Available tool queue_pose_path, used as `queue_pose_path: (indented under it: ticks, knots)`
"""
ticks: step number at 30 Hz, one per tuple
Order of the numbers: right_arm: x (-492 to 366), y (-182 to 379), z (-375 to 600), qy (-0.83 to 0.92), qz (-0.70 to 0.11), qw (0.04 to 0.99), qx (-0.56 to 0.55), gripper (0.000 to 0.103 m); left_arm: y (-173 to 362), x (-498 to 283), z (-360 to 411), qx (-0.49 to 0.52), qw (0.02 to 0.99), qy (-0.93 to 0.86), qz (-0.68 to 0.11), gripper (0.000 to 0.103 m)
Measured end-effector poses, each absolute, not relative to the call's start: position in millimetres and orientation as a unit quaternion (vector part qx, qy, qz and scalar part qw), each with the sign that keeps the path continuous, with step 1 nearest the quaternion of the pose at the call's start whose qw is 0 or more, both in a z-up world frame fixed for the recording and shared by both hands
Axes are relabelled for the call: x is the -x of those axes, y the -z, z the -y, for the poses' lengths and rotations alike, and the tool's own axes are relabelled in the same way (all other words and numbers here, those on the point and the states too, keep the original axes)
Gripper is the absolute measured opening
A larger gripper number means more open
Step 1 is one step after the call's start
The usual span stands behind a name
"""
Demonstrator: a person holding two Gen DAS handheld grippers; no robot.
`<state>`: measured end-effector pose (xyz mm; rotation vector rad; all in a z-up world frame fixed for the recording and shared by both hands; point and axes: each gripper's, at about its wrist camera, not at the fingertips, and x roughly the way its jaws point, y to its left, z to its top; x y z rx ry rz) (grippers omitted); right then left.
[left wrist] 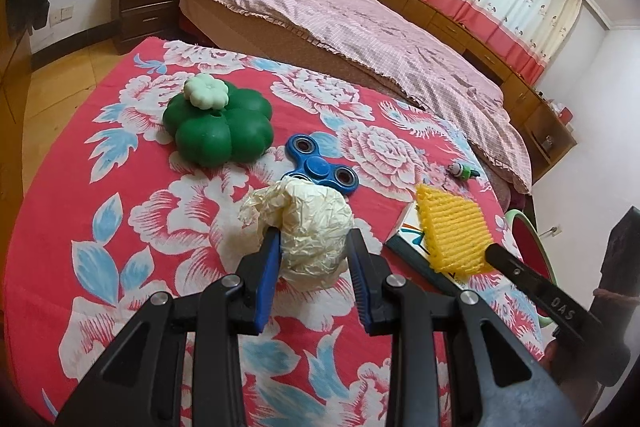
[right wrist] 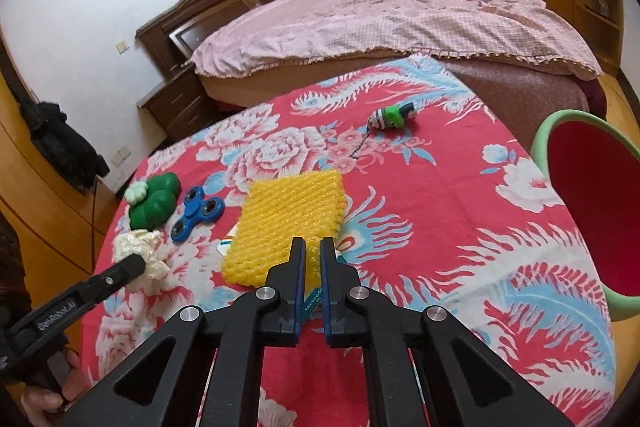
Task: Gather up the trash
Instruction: 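Grasp the yellow foam net with the right tool while the left tool holds the paper, then carry the white paper and yellow foam net over the red bucket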
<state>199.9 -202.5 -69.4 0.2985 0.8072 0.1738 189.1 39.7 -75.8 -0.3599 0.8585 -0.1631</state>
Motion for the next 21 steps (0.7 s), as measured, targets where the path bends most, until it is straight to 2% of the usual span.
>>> queue_pose_path:
  ticks: [21]
  knots:
    - [-154,35,255,-0.056,-0.345,0.915,-0.201,0.007,54,-173,-11,0.158,0.894,0.113,-0.404,0.033]
